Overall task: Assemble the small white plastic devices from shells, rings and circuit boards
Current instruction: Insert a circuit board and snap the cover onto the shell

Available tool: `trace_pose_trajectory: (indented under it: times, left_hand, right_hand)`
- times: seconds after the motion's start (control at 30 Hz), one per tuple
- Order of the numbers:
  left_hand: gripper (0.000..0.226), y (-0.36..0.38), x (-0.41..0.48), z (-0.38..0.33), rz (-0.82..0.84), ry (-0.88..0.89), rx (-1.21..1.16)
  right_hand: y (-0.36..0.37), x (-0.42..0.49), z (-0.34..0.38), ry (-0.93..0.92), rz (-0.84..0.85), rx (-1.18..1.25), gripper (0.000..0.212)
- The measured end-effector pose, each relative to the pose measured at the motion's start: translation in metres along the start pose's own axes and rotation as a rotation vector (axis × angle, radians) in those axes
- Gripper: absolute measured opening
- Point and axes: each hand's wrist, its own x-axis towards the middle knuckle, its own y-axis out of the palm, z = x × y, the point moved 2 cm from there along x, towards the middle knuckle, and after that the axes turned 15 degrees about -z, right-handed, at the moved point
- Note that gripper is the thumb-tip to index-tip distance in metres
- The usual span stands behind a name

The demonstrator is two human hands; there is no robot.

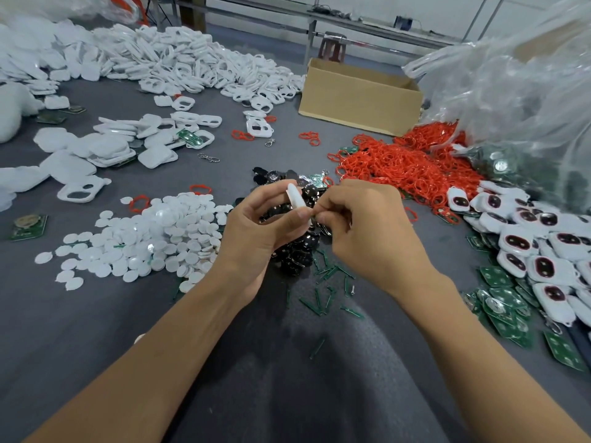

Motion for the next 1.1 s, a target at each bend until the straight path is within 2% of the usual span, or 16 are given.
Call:
trace_pose_trajectory:
  times: [0.37, 0.53, 0.63, 0.8, 1.0, 1.1]
  left_hand:
    - [0.057, 0.0012, -0.0049, -0.0058, -0.005, 0.040, 0.046]
    - [0.054, 0.0029, -0.0046, -0.0059, 0.030, -0.036, -0.044]
    - [0.046, 0.0028, -0.0040, -0.0050, 0.073, -0.086, -0.074]
    - [0.048, 0.0022, -0.0045, -0.0049, 0.094, -0.089, -0.061]
    - [0.045, 0.0005, -0.0046, -0.0022, 0.051, -0.059, -0.002]
    - [0.052, -0.0006, -0.0032, 0.0000, 0.022, -0.023, 0.048]
  right_hand:
    - [0.0055, -0.0020, -0.0022, 0.039, 0.026, 0.064, 0.012]
    - [0.0000, 0.0015, -0.0026, 0.070, -0.024, 0.117, 0.011]
    - [-0.0013, 0.0020, -0.0014, 0.074, -0.012, 0.105, 0.010]
    - [-0.0014, 0.0013, 0.0000, 0.072, -0.024, 0.082, 0.009]
    - [0.0003, -0.0013, 0.0034, -0.009, -0.012, -0.025, 0.011]
    - [0.0018, -0.0024, 0.0054, -0.029, 0.032, -0.073, 0.011]
